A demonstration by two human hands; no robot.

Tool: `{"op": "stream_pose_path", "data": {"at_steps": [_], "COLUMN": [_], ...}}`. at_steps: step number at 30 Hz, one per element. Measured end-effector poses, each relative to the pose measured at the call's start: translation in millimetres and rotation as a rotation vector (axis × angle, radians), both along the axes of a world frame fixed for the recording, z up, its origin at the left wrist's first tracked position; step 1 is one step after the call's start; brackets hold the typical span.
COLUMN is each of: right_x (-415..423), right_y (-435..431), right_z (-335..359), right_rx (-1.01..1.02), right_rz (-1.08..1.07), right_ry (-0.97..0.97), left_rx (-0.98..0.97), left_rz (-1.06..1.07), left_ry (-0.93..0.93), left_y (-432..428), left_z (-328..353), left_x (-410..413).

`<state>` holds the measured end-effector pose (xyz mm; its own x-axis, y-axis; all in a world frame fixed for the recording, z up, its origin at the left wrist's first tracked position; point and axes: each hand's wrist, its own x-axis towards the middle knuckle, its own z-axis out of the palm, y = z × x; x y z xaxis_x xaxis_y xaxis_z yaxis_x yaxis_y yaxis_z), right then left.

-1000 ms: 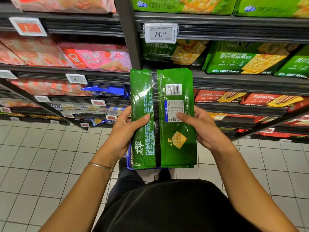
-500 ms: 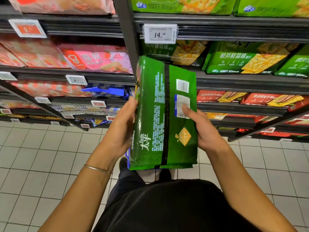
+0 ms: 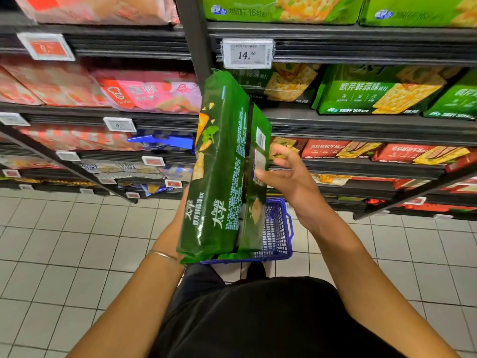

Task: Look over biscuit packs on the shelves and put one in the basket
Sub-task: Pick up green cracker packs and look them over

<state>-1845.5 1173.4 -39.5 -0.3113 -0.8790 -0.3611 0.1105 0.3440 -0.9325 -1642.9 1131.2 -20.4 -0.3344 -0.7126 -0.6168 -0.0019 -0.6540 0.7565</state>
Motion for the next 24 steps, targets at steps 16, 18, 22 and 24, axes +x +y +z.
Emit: {"op": "stream_pose_path", "data": {"at_steps": [16,18,22,24], "right_x": [-5.3,-7.2,-7.1,-7.1], "right_y": [8.1,10.7,8.2,5.6], "right_z": [-1.1,-1.9,-2.6,-3.6], "right_rx": [0.032,0.019,0.033,0.027], "right_rz": [-0.038,0.006,0.08,0.087], "right_ry": [-0.736,-0.765,-0.761,-0.729], "left_rx": [-0.018,0.072,0.124,0.101], "left_rz": [0.215,0.09,0.022,0.07], "left_ry": [0.155,0.215,0.253,0.203], "left_y": [-34.5,-37.3,-36.6,-35.4], "left_z": [-33.9,-31.9,-33.3,-34.5], "left_x": [-3.2,-0.9,-0.5,1.3]}}
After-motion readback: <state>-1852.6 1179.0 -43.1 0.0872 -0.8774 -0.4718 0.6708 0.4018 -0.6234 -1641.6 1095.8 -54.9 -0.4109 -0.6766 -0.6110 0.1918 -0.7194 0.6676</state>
